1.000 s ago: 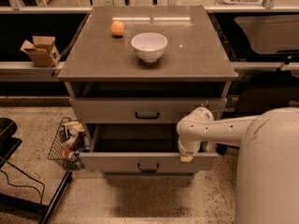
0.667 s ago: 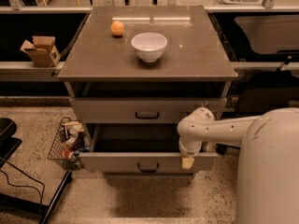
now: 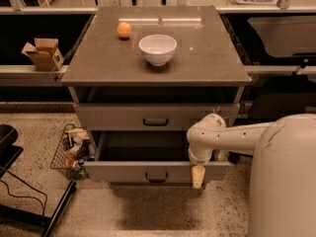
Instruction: Open middle drawer
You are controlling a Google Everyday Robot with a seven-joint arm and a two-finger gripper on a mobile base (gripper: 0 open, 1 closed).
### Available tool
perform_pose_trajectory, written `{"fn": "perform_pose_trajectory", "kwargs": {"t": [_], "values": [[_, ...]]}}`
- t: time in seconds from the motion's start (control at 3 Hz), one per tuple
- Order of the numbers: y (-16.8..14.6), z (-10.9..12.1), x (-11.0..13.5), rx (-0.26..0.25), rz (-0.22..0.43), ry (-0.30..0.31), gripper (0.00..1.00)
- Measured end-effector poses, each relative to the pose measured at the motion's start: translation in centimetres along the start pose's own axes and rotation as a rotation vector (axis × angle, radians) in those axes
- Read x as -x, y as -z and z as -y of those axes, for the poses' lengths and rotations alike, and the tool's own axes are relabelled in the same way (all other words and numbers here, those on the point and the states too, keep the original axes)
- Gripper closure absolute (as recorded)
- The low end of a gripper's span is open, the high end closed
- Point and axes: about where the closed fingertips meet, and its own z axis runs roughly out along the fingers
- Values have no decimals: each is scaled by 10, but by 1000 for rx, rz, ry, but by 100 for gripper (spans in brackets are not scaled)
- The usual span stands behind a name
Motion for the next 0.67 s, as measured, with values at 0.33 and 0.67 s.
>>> {"fn": "perform_pose_trajectory", "kwargs": {"t": [0.33,0.67], "values": [[-23,-12,-4,74,8,-13,2],[-44,-60,-11,205,11,-27,23]]}}
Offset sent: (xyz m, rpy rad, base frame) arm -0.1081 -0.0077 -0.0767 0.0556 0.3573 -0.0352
